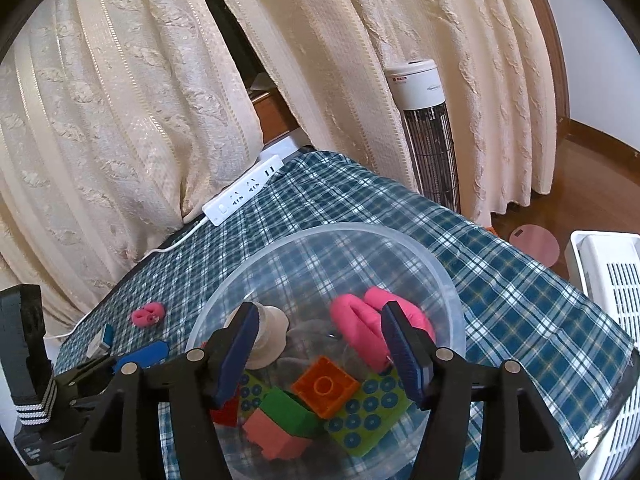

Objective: Organize objects
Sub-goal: 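Lower the red block and pink curler into the bowl and open both grippers, then withdraw both grippers from the bowl toward the remaining items, then grasp the dark green medicine box with the left gripper while the right gripper approaches the pink curler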

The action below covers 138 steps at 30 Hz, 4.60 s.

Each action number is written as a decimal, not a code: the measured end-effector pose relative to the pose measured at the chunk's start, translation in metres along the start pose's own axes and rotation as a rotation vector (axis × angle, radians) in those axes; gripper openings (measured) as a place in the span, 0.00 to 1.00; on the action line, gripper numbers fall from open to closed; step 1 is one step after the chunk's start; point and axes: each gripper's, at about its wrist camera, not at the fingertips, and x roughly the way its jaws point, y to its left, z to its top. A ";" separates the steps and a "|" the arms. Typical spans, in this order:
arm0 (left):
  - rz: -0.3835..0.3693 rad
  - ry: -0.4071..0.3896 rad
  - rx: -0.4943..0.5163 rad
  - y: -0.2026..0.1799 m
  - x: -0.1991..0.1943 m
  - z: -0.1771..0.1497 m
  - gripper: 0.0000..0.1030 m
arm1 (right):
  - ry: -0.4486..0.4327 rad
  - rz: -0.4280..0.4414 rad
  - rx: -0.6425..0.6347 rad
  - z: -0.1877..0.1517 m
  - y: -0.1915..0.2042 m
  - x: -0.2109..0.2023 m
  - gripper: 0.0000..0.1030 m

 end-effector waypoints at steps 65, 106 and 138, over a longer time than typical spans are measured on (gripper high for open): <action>0.024 -0.046 -0.091 0.046 -0.041 -0.021 0.71 | 0.019 0.073 -0.090 -0.020 0.068 -0.013 0.65; 0.532 -0.079 -0.546 0.269 -0.120 -0.097 0.72 | 0.146 0.207 -0.271 -0.058 0.199 0.030 0.81; 0.595 0.009 -0.647 0.315 -0.093 -0.116 0.69 | 0.218 0.160 -0.367 -0.054 0.246 0.105 0.81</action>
